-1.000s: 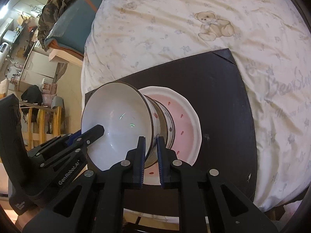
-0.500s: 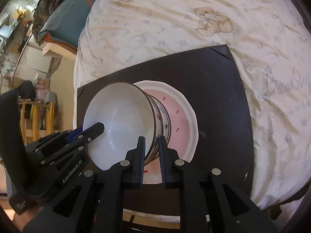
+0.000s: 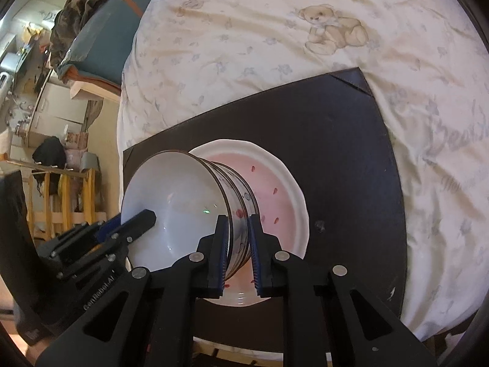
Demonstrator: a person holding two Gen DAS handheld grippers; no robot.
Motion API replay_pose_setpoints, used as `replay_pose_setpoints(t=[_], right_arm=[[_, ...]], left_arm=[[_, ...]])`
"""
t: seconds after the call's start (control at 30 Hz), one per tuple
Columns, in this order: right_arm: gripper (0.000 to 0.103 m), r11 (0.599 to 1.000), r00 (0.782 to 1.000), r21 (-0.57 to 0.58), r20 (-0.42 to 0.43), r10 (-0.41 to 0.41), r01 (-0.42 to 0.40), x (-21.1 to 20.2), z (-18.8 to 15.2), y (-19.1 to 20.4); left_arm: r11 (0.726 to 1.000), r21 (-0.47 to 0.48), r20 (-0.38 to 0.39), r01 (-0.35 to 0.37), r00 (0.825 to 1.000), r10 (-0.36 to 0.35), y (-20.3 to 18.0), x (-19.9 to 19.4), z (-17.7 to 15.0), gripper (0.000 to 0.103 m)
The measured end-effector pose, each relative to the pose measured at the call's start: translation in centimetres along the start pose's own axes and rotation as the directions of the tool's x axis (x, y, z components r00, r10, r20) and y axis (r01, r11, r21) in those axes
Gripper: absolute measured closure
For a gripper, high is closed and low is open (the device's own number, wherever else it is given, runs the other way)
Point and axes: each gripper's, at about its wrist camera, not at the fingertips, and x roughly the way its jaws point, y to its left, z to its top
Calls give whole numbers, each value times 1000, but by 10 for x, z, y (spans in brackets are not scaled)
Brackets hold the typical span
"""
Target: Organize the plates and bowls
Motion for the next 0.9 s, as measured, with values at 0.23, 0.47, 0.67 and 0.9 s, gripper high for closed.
replay_pose_setpoints(t=[0.23,0.47,0.67,0.9], right_arm=[[86,1000,999,-9,35,21,-21,-3,-6,-1],[79,999,994,-38,110,12,-8,-24,-16,-2],[46,997,987,-81,159,3,10,-42,-30,5],[8,990,962,-140,273,19,20,-57,-59,14]], left_arm=[[999,-46,50,7,999,-4,5,-9,-10,83],[995,-94,131,-43,990,55,14,-30,-19,58],[993,-107,169,-51,983,69,22,-42,-29,55],[983,-160,260,-89,957,129,35,-60,-63,55]])
